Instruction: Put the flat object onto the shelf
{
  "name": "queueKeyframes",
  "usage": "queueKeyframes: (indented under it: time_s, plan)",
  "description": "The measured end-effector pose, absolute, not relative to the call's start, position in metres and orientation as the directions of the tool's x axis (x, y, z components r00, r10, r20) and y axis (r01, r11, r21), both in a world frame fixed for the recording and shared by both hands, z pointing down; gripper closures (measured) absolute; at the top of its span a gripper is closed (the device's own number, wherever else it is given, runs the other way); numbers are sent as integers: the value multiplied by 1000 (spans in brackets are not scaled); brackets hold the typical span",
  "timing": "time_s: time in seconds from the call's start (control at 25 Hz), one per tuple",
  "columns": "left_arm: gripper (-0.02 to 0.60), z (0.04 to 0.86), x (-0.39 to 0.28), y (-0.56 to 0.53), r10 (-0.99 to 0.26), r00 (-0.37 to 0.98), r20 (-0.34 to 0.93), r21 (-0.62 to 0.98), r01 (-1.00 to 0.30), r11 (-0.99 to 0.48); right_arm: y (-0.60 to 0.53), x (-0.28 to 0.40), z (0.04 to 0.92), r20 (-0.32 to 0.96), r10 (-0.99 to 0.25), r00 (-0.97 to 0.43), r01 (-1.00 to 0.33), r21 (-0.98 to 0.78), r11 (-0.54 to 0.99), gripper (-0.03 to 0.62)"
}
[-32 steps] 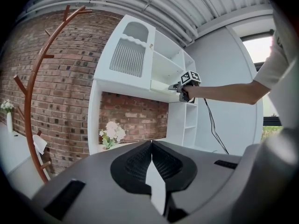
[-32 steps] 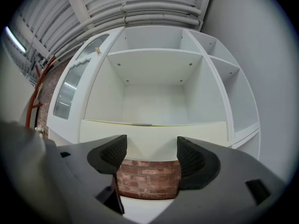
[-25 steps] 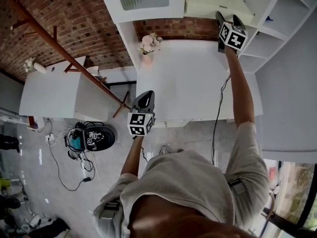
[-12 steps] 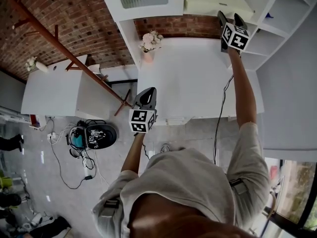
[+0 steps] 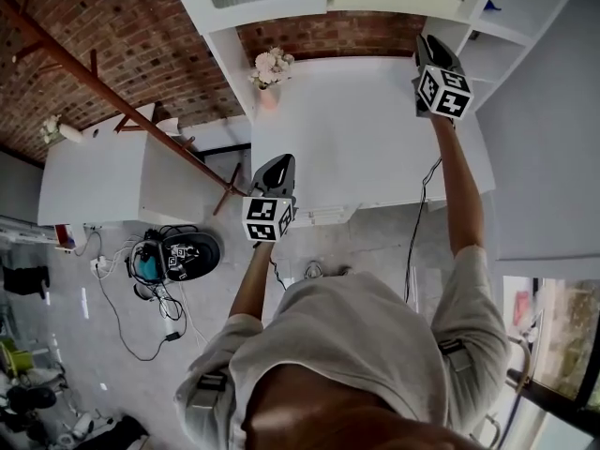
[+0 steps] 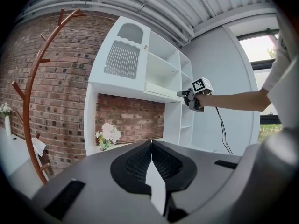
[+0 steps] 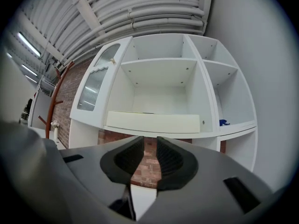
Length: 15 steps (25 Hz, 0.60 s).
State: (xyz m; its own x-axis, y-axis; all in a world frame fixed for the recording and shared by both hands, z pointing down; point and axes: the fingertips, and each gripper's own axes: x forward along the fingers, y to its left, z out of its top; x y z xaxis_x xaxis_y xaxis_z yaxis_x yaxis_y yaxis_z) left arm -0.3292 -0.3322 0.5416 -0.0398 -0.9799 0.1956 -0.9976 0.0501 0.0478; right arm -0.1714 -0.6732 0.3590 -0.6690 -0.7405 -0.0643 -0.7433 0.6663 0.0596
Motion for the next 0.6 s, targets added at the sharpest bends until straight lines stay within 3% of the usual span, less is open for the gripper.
queueKeyframes:
  time_s: [0.2,0.6]
  plan:
    - [565,539,-319,-331,-983,-19,185,60,-998,30,-648,-152,364,-62,-727,-684,-729,34,683,553]
    - [565,535,-285,-344,-985,66,160,75,-996,-54,-574,-104,379,-87,-723,-685,-728,53,683,566]
